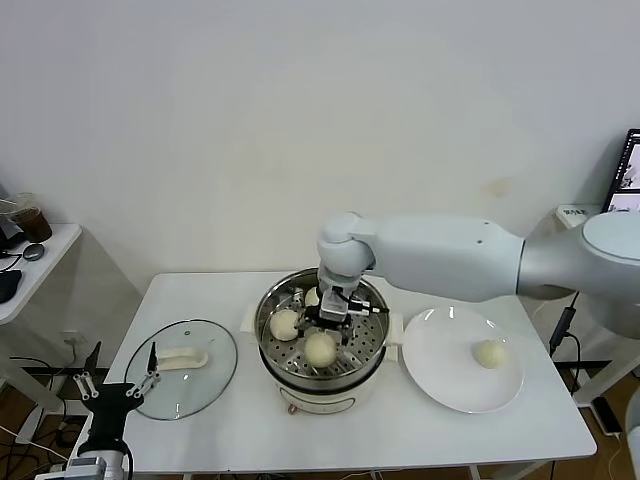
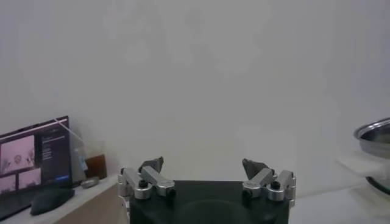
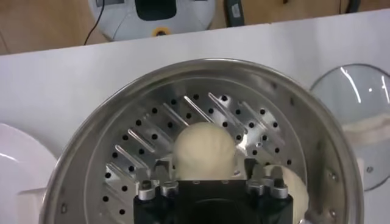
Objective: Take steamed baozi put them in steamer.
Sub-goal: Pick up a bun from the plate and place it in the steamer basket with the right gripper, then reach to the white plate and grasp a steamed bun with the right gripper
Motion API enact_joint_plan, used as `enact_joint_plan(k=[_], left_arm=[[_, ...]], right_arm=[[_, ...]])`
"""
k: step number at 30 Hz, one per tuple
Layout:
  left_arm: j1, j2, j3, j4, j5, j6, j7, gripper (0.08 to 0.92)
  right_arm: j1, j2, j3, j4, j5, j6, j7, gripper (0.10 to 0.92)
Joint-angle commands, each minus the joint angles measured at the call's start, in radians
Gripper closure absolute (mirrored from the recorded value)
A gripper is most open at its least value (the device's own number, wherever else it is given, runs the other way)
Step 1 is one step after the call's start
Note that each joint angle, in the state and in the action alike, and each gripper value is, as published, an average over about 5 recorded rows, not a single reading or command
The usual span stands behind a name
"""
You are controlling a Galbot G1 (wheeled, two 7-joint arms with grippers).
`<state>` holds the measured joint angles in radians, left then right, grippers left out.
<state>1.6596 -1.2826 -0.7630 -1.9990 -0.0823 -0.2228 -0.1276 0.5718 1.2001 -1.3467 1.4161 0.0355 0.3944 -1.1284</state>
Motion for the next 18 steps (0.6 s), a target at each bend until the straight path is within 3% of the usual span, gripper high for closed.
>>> enact_joint_plan(k=[1, 6, 10, 18], left_arm=[[-0.002, 0.003, -0.002, -0.003, -0.001, 0.002, 0.001, 0.177], [-0.005, 0.013, -0.003, -0.004, -0.003, 0.002, 0.001, 0.177], [-0.011, 0.021, 0.001, 0.0, -0.003, 0.002, 0.002, 0.177], [-0.027, 0.025, 0.029, 0.014, 0.007, 0.003, 0.004, 0.177]], right_arm=[[0.085, -0.1, 0.043, 0.034, 0.052, -0.09, -0.06, 0.207], [0.136, -0.309, 0.074, 0.104, 0.145, -0.43, -0.093, 0.203], [0.117, -0.489, 0.096, 0.159, 0.121, -0.675, -0.098, 0.203], [-0.084, -0.763, 0.224, 0.142, -0.054, -0.72, -0.11, 0.203]])
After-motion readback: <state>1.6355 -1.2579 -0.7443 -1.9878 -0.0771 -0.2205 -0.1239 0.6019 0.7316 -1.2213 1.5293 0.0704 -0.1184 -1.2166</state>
